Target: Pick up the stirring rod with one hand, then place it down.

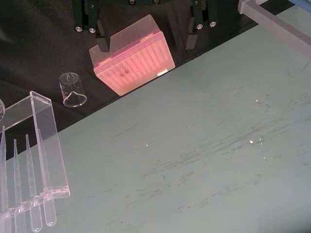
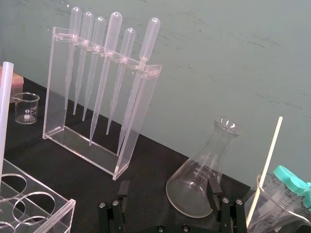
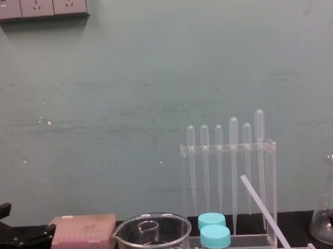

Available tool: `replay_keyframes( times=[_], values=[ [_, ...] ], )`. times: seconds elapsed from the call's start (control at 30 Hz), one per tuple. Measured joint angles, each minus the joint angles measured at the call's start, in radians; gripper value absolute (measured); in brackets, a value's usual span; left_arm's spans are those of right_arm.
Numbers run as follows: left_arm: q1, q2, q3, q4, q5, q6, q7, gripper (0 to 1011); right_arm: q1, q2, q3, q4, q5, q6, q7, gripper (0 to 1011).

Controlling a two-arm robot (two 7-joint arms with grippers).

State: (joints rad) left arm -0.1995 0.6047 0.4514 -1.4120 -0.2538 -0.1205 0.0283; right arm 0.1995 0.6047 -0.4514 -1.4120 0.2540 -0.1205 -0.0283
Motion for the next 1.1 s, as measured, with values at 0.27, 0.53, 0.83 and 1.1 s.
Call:
replay_keyframes(
  times=[0.27,0.53,0.83,1.1],
  values=[
    [0.0,0.0,0.0,0.0,0.0,0.0,0.0,1000,0.0,0.0,0.0,0.0,0.0,0.0,0.0,1003],
    [0.0,0.0,0.0,0.0,0.0,0.0,0.0,1000,0.0,0.0,0.0,0.0,0.0,0.0,0.0,1003],
    [0.0,0.0,0.0,0.0,0.0,0.0,0.0,1000,0.0,0.0,0.0,0.0,0.0,0.0,0.0,1003],
    [0.0,0.0,0.0,0.0,0.0,0.0,0.0,1000,0.0,0.0,0.0,0.0,0.0,0.0,0.0,1003]
  ],
)
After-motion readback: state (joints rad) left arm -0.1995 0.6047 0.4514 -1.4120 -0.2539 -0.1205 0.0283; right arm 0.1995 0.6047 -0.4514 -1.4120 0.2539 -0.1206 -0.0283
